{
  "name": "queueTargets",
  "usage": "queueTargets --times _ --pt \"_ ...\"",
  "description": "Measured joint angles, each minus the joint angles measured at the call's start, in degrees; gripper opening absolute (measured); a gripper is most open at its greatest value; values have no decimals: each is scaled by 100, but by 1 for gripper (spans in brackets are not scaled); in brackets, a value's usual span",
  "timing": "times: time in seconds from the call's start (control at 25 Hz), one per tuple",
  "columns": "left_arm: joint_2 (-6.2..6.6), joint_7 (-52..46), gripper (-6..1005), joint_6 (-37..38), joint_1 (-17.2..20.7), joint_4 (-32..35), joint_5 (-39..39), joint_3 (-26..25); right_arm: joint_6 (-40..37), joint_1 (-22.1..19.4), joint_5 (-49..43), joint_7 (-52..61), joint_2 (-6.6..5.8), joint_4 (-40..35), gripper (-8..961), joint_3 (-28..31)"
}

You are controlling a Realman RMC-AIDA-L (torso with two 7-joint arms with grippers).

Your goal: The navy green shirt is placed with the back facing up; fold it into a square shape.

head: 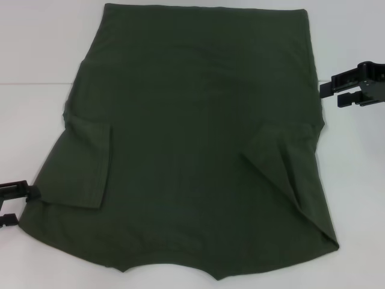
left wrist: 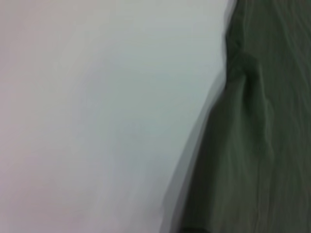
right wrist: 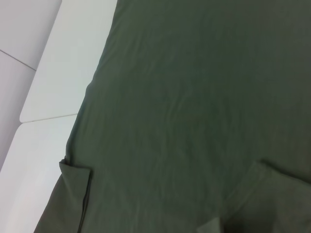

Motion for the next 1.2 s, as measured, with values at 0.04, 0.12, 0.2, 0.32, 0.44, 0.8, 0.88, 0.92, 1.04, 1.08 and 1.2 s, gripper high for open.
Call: queueTargets --times 0.04,0.12,0.2,0.32,0.44,0.8,0.88,0.92,1.04,1.08,1.2 --pt "-2 0 903 0 2 -8 0 0 0 0 1 1 0 0 572 0" --pt "-11 0 903 -7 1 -43 0 20 0 0 5 2 0 0 571 0" --pt "-29 0 902 -33 -26 -99 0 58 0 -4 9 2 0 0 570 0" --pt "-39 19 901 -111 -118 -233 4 99 0 -13 14 1 0 0 568 0" --pt "-49 35 901 -160 -215 -307 41 128 0 -31 19 -5 0 0 566 0" --pt "-65 30 898 -340 -527 -553 110 140 -23 -50 50 -49 0 0 561 126" --pt "-66 3 898 -363 -553 -564 127 136 -31 -52 53 -54 0 0 560 146" --pt "-71 -1 898 -363 -552 -553 123 123 -33 -52 53 -54 0 0 559 149" --pt "-100 -3 897 -369 -541 -446 69 86 -35 -56 56 -55 0 0 557 157" --pt "-105 -13 855 -375 -541 -430 68 84 -35 -58 56 -56 0 0 557 159" --pt "-107 -40 731 -377 -562 -422 80 92 -35 -64 56 -57 0 0 555 160"
